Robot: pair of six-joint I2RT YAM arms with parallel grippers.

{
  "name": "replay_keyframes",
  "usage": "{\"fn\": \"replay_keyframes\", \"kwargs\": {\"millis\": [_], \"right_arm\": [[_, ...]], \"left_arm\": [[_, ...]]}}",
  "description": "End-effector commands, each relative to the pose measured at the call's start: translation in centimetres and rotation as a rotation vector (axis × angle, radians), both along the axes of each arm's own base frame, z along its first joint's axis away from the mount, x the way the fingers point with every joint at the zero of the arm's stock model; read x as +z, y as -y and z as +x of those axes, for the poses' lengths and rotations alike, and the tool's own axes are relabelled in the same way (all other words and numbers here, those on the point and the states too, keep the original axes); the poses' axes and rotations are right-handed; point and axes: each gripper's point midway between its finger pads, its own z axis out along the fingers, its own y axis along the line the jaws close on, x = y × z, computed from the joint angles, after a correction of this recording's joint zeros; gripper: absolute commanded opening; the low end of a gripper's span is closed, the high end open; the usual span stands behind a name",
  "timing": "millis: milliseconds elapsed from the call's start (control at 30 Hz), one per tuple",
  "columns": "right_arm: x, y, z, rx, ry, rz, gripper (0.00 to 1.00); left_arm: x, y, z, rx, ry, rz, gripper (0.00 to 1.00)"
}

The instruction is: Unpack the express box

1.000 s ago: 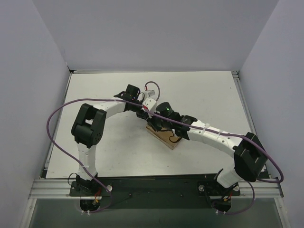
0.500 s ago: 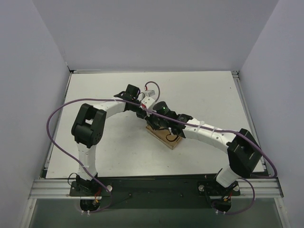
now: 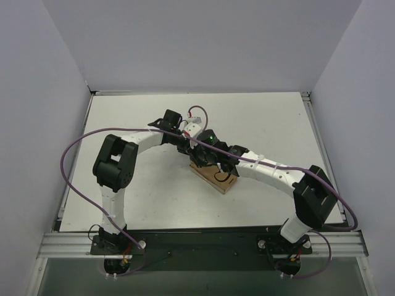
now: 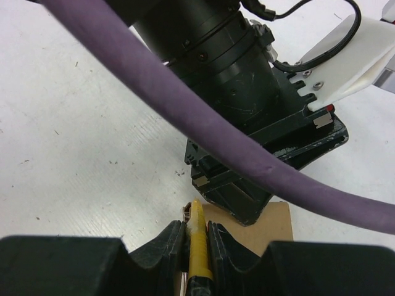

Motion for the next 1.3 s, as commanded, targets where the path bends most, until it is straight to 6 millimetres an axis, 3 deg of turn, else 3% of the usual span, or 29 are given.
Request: {"fn": "replay_keyframes", "kwargs": {"millis": [0,1267], "right_arm": [[1.3,-0.1,0.8,-0.057,0.005,0.022,0.0],[0.4,-1.1,0.3,-0.03,-0.038,0.034,0.0]], "left_arm": [[-1.5,-1.1,0.0,0.011,-0.011,0.068,0.39],[-1.8,-1.0,-0.2,0.006,-0.011,0.071,0.38]]}}
